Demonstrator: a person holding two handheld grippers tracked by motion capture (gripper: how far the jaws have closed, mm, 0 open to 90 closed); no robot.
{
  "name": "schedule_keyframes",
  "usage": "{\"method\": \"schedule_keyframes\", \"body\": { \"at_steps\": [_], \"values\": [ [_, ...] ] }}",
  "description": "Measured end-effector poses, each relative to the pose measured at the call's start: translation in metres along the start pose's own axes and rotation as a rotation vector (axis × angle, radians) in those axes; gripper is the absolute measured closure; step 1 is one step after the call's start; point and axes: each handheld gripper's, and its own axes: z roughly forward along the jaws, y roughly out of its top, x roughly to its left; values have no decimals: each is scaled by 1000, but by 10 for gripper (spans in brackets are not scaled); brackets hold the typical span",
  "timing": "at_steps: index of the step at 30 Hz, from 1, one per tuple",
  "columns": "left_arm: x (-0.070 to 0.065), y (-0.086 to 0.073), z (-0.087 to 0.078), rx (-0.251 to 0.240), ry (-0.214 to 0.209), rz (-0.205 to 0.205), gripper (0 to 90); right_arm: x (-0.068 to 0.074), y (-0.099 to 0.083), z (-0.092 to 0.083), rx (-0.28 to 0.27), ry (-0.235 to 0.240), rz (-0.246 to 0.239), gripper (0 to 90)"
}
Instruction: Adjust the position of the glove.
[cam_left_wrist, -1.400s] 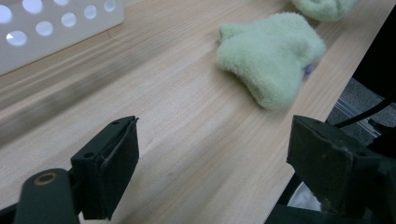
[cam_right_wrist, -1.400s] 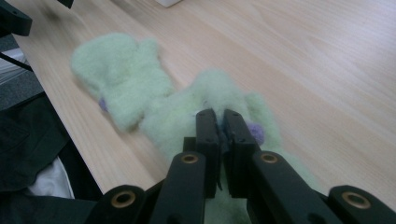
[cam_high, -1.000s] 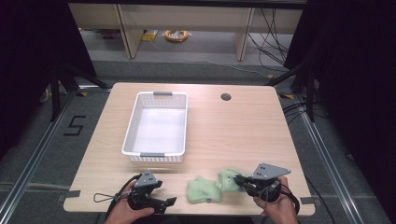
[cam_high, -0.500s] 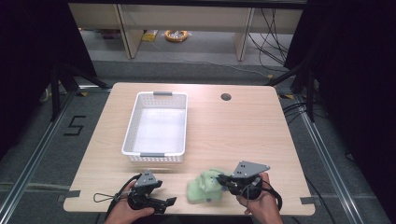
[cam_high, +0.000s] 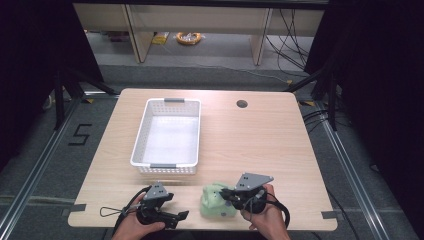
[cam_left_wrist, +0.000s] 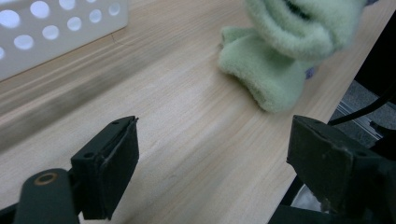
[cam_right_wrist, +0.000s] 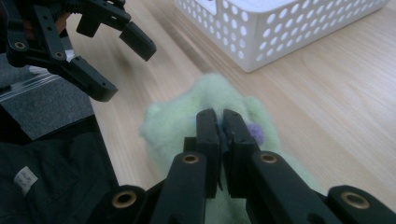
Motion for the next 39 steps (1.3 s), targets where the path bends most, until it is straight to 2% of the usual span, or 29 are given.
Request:
{"method": "schedule_keyframes", "body": {
  "at_steps": [1, 3, 4, 13, 14, 15, 27, 31, 33, 38, 39],
  "values": [
    [-1, -1, 0, 3, -1, -17, 163, 2, 1, 1, 6, 2, 16, 869],
    [-1, -1, 0, 2, 0, -17, 163, 3, 2, 4, 10, 14, 7, 869],
    [0, 0, 0, 0, 0, 1, 163, 3, 2, 4, 10, 14, 7, 869],
    [0, 0, 0, -3, -3, -4, 163, 5, -1, 15, 23, 40, 21, 869],
    [-1, 0, 0, 2, -2, -16, 163, 5, -1, 15, 23, 40, 21, 869],
    [0, 0, -1, 7, -2, 4, 163, 5, -3, 16, 30, 38, 41, 869],
    [0, 0, -1, -9, -3, -3, 163, 3, -14, 20, 68, 39, 44, 868],
    [0, 0, -1, -5, -6, 1, 163, 1, -21, 21, 87, 40, 60, 867],
    [0, 0, 0, -5, -6, 1, 163, 1, -22, 22, 102, 40, 50, 865],
    [1, -1, -1, 6, -4, 2, 163, 0, -23, 24, 97, 36, 54, 865],
    [2, 0, -2, 18, -3, 17, 163, 0, -23, 24, 95, 36, 54, 865]
  ]
}}
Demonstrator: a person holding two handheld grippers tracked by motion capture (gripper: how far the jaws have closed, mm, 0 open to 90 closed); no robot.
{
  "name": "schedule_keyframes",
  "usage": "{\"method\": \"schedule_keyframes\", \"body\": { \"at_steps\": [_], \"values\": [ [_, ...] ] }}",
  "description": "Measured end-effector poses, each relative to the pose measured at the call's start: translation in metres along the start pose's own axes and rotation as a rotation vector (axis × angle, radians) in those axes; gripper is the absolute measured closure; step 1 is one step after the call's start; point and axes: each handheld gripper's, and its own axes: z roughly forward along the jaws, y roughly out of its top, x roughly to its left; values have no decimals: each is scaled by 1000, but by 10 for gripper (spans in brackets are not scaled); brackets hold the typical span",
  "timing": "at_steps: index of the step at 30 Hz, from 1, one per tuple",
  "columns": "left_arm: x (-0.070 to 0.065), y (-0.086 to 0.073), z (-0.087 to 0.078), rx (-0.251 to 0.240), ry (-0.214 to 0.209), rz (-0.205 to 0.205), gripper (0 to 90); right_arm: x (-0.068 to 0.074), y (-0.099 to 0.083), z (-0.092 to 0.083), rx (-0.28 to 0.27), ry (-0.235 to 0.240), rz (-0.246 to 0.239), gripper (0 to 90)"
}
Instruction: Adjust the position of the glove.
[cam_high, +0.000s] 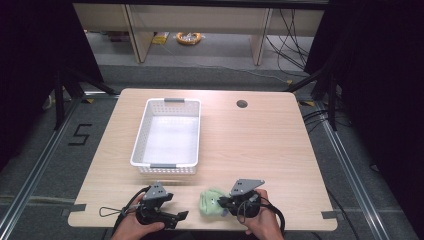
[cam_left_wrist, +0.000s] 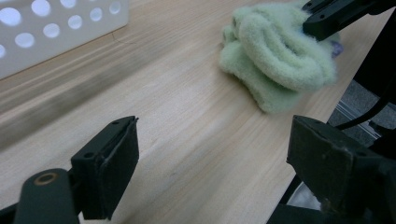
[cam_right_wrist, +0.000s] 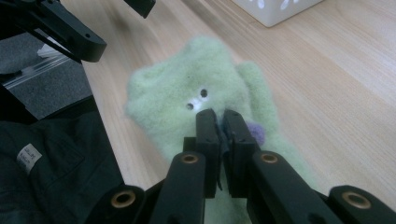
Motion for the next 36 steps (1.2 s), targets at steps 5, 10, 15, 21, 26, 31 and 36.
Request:
{"method": "schedule_keyframes", "body": {
  "at_steps": [5, 10, 15, 21, 26, 31, 36],
  "values": [
    [-2, 0, 1, -17, -1, -11, 163, 2, 3, -7, -33, 3, -13, 867],
    [-1, 0, 1, -12, 1, -13, 163, 2, 3, -13, -39, -8, -3, 867],
    [-1, 0, 1, -12, 0, -14, 163, -1, -2, -7, -20, -4, 11, 865],
    [-2, 0, 1, -13, 0, -13, 163, -3, -4, -3, -10, 16, -1, 823],
    [-4, 0, 3, -29, -8, -30, 163, -3, -5, -9, -22, -25, 59, 602],
    [-6, 3, 3, -25, -24, -43, 163, -11, -12, -24, -48, -68, 130, 514],
    [-12, 9, 7, -42, -63, -74, 163, -14, -21, -29, -46, -73, 258, 471]
  ]
}}
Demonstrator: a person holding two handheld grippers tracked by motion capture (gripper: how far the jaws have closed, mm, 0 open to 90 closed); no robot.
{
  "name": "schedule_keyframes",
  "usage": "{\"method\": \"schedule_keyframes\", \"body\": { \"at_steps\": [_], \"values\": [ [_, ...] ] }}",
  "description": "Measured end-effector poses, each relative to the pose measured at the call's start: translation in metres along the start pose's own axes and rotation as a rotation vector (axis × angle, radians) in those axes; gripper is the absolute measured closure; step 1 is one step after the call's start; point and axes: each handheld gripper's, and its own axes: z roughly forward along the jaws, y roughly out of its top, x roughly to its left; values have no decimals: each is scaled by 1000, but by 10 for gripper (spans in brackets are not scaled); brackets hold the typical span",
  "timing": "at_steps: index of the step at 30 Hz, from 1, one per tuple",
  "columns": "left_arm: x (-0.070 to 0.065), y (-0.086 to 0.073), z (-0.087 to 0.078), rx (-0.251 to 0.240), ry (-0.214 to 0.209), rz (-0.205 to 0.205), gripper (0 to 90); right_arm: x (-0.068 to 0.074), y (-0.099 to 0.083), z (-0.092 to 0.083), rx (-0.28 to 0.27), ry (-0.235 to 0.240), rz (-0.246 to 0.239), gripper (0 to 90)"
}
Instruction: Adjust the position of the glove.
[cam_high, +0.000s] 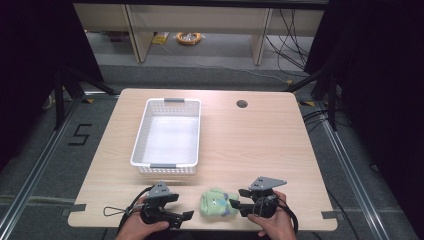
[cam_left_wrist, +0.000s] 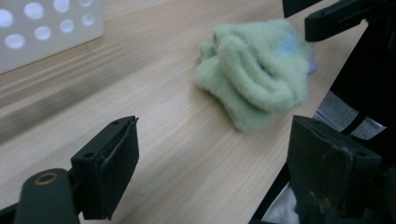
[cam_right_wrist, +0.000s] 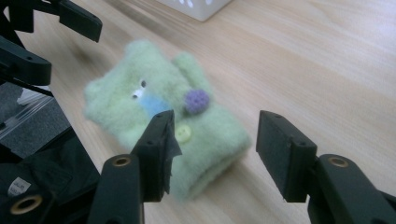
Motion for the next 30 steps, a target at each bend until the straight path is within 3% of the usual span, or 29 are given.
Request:
{"method": "schedule_keyframes", "body": {
  "at_steps": [2, 5, 7, 10, 11, 13, 17, 18, 19, 21, 22, 24, 30],
  "values": [
    [-3, 3, 3, -18, 3, 5, 163, -3, -1, 1, -1, -22, -27, 462],
    [-7, 7, 9, -10, -26, -5, 163, -4, -2, 5, 23, 3, 3, 449],
    [-9, 10, 13, -1, -49, -15, 164, -4, -3, 8, 28, -8, 1, 444],
    [-12, 16, 18, 6, -63, -16, 169, -3, -5, 13, 48, 17, 17, 423],
    [-14, 18, 22, -16, -57, -20, 169, -3, -5, 13, 48, 17, 17, 423],
    [-16, 21, 27, -15, -64, -23, 181, 0, -6, 16, 67, 10, 24, 420],
    [-17, 24, 39, 18, -75, -15, 219, -1, -8, 22, 47, 13, 37, 419],
    [-18, 24, 42, 17, -69, -22, 229, -5, -9, 21, 80, 40, 39, 422],
    [-18, 25, 44, 32, -74, -19, 229, -5, -9, 21, 80, 40, 39, 422],
    [-19, 25, 48, 44, -77, -29, 254, -6, -10, 22, 62, 32, 64, 431],
    [-17, 25, 49, 55, -96, -47, 260, -7, -11, 23, 68, 56, 75, 435],
    [-16, 25, 50, 55, -99, -57, 267, -8, -12, 22, 73, 49, 76, 435],
    [-12, 23, 55, 86, -92, -84, 283, -10, -13, 24, 71, 87, 93, 454]
  ]
}}
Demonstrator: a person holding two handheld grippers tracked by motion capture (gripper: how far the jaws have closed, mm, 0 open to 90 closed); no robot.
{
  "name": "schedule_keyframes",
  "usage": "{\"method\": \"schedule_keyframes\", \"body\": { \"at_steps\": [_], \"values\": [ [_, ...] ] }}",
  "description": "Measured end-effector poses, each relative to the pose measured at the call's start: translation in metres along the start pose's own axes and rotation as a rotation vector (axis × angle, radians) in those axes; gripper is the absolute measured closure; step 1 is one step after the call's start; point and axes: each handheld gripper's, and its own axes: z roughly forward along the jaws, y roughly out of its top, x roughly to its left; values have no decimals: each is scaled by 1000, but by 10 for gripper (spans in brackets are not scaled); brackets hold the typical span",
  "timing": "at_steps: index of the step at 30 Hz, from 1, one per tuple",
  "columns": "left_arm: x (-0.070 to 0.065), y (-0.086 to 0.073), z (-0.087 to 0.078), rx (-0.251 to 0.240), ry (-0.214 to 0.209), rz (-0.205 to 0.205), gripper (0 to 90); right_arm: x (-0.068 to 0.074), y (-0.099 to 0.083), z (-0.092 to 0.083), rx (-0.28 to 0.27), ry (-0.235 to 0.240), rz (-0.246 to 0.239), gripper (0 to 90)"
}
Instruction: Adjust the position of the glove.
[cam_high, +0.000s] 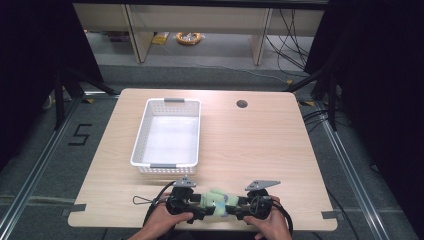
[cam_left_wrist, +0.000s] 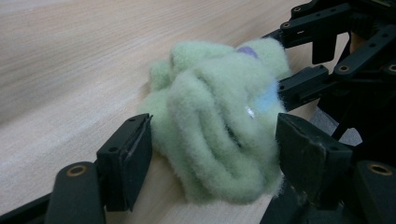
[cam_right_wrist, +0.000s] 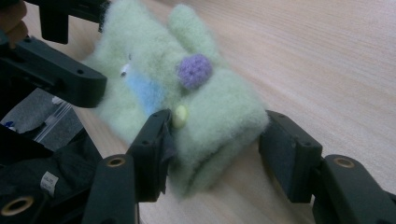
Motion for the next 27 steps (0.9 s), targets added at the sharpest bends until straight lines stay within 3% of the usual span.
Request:
{"method": "schedule_keyframes", "body": {
  "at_steps": [4, 9, 14, 16, 19, 20, 27],
  "values": [
    [3, -1, 2, 21, -13, -32, 306, 0, -1, 1, -10, -6, -3, 476],
    [4, -2, 3, 27, -11, -33, 357, -3, -1, 0, -4, 36, 3, 507],
    [5, -2, 3, 32, -12, -36, 425, -4, -2, 1, -7, 45, 10, 532],
    [8, -3, 4, 25, -51, -47, 452, -5, -2, 1, -13, 46, 11, 546],
    [7, -3, 3, 41, -31, -52, 480, -6, -3, 1, -18, 52, 13, 557],
    [7, -5, 4, 12, -51, -58, 507, -6, -4, 1, -19, 61, 13, 576],
    [7, -7, 2, 5, -69, -43, 593, -6, -4, 0, -25, 77, 24, 641]
  ]
}}
